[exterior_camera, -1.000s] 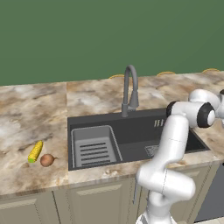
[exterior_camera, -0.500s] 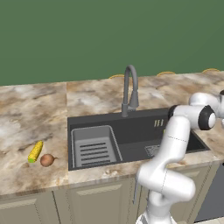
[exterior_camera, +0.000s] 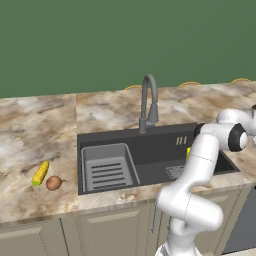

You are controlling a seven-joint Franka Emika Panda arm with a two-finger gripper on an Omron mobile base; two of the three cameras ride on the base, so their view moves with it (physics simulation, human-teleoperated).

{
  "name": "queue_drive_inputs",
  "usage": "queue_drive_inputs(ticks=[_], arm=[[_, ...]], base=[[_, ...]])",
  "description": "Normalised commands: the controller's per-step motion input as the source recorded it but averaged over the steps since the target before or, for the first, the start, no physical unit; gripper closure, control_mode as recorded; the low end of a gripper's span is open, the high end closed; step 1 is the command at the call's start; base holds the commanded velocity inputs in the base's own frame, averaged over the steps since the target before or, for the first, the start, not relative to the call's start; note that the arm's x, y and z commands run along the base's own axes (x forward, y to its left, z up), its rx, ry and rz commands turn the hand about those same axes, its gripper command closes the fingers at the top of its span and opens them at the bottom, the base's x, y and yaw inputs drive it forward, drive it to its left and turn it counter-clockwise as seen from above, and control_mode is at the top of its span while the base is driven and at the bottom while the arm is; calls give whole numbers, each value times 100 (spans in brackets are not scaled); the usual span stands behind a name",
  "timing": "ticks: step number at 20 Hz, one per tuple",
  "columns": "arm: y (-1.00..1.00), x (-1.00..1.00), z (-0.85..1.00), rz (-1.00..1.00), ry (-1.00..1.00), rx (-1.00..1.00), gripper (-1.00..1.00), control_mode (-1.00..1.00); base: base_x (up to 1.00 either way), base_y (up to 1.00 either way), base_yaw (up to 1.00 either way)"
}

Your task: Remove the onion and corn from the sink. Then move the bowl and cup from the counter to the sink for washing.

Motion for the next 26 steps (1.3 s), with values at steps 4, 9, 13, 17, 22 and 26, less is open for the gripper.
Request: queue_drive_inputs(ticks=[4,9,13,17,22,26], arm=[[-3,0,-10,0,0,0,100,-100],[3,0,5,0,-3,0,100,-100],[15,-3,21,0,-15,0,100,-100],[18,-6,20,0,-20,0,100,-100],[23,-9,23,0,-33,-1,100,-100],[27,-10,27,0,-37,-4,100,-100]], base=[[0,0,0],[0,0,0],[0,0,0],[0,0,0],[0,0,0],[0,0,0]])
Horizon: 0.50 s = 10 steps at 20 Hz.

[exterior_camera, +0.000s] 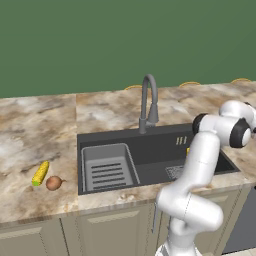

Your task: Remove the onion and corn from the sink. Then move the bowl and cup from the counter to the sink for washing.

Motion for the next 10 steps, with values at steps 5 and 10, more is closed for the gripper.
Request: queue_drive_inputs(ticks=[5,10], arm=[[27,-5,25,0,-24,-7,100,-100],[25,4,30,0,-3,-4,100,-100]], base=[[0,0,0],[0,0,0]])
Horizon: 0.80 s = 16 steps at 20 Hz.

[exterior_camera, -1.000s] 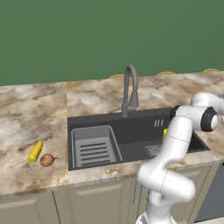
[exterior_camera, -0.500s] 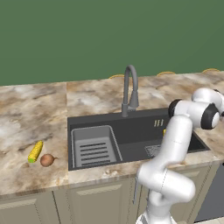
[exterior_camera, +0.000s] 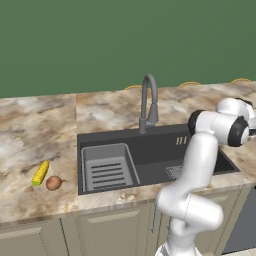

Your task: Remove the onion and corn from the sink. Then move the bowl and cup from the counter to the sink for washing.

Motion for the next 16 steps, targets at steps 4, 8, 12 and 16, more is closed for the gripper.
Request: queue_drive_inputs(ticks=[4,8,12,16], arm=[[21,0,43,0,9,-8,100,-100],[13,0,44,0,22,-11,100,-100],[15,0,41,1,23,-5,100,-100],[24,0,44,4,13,-2,100,-100]], base=[[0,0,0],[0,0,0],[0,0,0],[0,0,0]])
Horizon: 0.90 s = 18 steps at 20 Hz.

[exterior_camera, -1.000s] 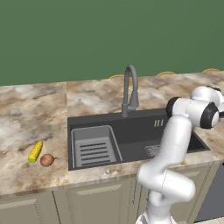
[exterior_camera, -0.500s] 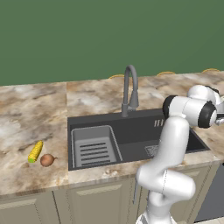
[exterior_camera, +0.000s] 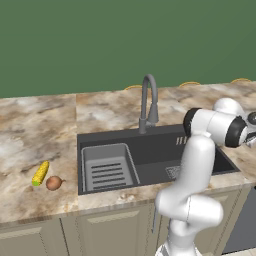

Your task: Remove the onion and corn from the sink. Then move the bowl and cup from the counter to the sink for washing.

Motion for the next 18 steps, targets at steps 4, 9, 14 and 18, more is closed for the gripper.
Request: queue_drive_inputs(ticks=[4,9,14,18], arm=[[25,0,44,5,7,-1,100,-100],[28,-5,39,4,8,-2,100,-100],[31,-9,35,4,11,-2,100,-100],[37,-9,32,4,7,0,100,-100]], base=[[0,0,0],[0,0,0],[0,0,0],[0,0,0]])
